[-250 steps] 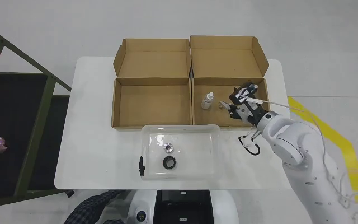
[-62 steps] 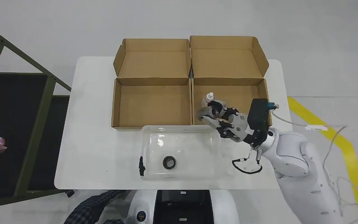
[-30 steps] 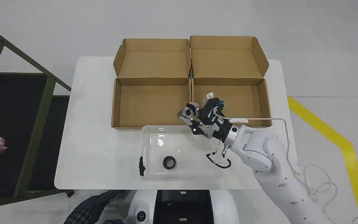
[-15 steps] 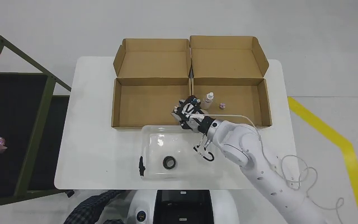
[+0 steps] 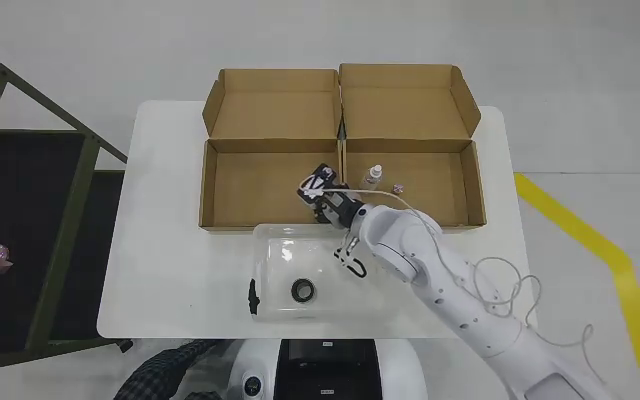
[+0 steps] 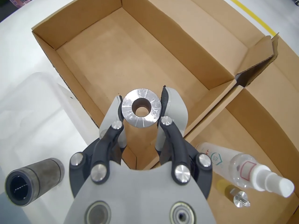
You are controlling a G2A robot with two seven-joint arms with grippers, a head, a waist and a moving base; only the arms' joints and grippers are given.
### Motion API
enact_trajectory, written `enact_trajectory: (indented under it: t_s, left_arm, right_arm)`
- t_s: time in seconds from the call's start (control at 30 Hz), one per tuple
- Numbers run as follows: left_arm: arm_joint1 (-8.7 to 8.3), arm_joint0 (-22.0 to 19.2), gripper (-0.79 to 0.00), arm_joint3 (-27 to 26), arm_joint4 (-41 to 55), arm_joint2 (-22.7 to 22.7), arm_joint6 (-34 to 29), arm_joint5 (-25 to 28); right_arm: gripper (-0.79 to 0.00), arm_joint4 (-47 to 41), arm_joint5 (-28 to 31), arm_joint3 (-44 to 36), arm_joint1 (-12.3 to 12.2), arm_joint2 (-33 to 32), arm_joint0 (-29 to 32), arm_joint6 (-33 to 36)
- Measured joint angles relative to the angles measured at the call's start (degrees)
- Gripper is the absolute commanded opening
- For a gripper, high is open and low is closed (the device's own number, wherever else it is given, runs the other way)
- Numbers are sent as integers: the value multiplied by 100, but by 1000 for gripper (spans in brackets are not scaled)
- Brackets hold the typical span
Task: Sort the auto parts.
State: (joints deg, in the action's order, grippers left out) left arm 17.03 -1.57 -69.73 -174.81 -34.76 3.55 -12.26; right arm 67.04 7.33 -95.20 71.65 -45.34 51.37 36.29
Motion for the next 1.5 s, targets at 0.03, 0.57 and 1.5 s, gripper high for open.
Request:
enact_trajectory:
  t_s: [0.03, 0.57, 1.5]
  left_arm:
    - [0, 0, 0, 0, 0, 0, 0, 0]
    - [0, 0, 0, 0, 0, 0, 0, 0]
    - [0, 0, 0, 0, 0, 0, 0, 0]
  right_arm:
    - [-785, 0, -1, 20, 12, 8, -23, 74]
    - [-720, -126, 253, 323, 148, 46, -184, 618]
    - [-477, -124, 534, -17, 253, -193, -114, 655]
